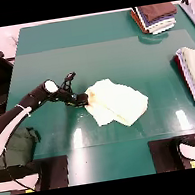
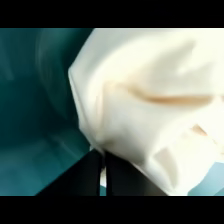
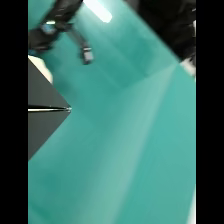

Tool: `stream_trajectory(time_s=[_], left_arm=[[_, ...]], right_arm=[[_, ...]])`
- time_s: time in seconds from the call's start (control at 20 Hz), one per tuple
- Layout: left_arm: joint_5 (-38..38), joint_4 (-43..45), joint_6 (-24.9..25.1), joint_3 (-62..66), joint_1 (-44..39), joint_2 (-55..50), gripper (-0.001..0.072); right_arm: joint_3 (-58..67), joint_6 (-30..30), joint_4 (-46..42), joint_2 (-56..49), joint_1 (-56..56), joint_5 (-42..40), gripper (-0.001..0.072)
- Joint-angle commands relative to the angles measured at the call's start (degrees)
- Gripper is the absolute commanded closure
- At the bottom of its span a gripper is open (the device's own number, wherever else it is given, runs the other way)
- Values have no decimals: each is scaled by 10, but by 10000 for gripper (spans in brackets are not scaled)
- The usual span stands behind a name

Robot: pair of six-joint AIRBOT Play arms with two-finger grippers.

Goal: Fold the shirts.

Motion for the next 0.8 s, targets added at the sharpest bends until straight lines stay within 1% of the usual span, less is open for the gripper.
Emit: stream_trajectory(time_s=[0.0, 0.1, 0.2, 0.25, 0.3, 0.35, 0.5, 0.55, 0.65, 0.75], left_arm=[[-15, 6, 10, 49, 25, 17, 683], [-19, 13, 13, 77, 46, 36, 683], [-18, 34, 13, 96, 61, 48, 683], [-19, 42, 13, 101, 65, 49, 683], [-20, 49, 13, 102, 68, 49, 683], [-22, 56, 13, 102, 68, 49, 683], [-22, 57, 13, 102, 68, 49, 683], [-22, 57, 13, 102, 68, 49, 683], [-23, 57, 13, 102, 68, 49, 683], [-25, 57, 13, 102, 68, 49, 683]], right_arm=[[-103, 11, -2, 28, -42, 53, 696], [-237, 10, -2, 64, -87, 52, 696], [-393, 10, -1, 97, -138, 33, 694], [-477, 10, 0, 111, -161, 17, 622], [-551, 10, 0, 120, -179, 1, 377], [-624, 10, 0, 124, -194, -16, 271], [-773, 7, 13, 99, -204, -64, 272], [-800, -11, 34, 84, -197, -79, 271], [-827, -49, 109, 48, -169, -112, 271], [-825, -68, 168, 19, -129, -152, 272]])
